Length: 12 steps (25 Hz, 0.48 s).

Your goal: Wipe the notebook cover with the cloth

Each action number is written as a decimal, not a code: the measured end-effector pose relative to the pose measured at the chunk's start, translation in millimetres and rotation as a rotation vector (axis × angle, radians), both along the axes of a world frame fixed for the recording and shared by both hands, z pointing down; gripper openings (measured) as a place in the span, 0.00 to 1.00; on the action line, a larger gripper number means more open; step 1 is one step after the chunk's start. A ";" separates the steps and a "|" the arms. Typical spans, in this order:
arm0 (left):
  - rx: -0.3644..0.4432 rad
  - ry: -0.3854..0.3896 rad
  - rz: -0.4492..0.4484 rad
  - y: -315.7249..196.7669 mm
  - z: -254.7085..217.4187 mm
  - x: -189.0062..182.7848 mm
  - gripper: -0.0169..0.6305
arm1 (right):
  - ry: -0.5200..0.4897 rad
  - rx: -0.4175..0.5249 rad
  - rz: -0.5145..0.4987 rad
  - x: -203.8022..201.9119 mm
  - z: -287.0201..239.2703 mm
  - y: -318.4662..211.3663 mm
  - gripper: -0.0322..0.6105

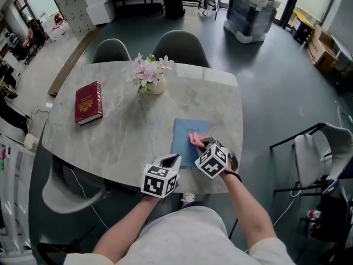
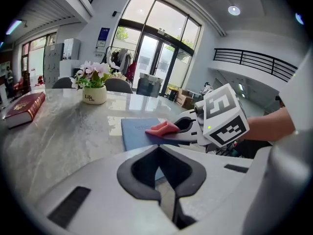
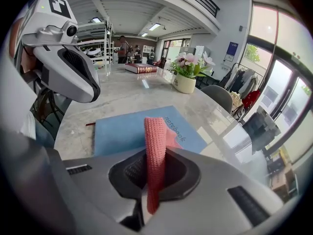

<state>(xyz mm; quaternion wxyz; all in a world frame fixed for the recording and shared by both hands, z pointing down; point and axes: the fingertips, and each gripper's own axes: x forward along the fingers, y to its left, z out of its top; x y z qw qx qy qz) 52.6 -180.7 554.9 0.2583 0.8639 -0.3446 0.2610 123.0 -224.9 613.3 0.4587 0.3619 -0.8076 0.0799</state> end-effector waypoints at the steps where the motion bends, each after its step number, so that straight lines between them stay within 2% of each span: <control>1: 0.000 0.000 0.004 2.0 -0.1 0.4 0.04 | 0.001 -0.001 0.003 0.1 0.2 3.2 0.07; 12: 0.001 -0.010 0.023 19.7 -1.1 -5.5 0.04 | 0.004 -0.005 0.021 -6.6 -0.3 32.5 0.07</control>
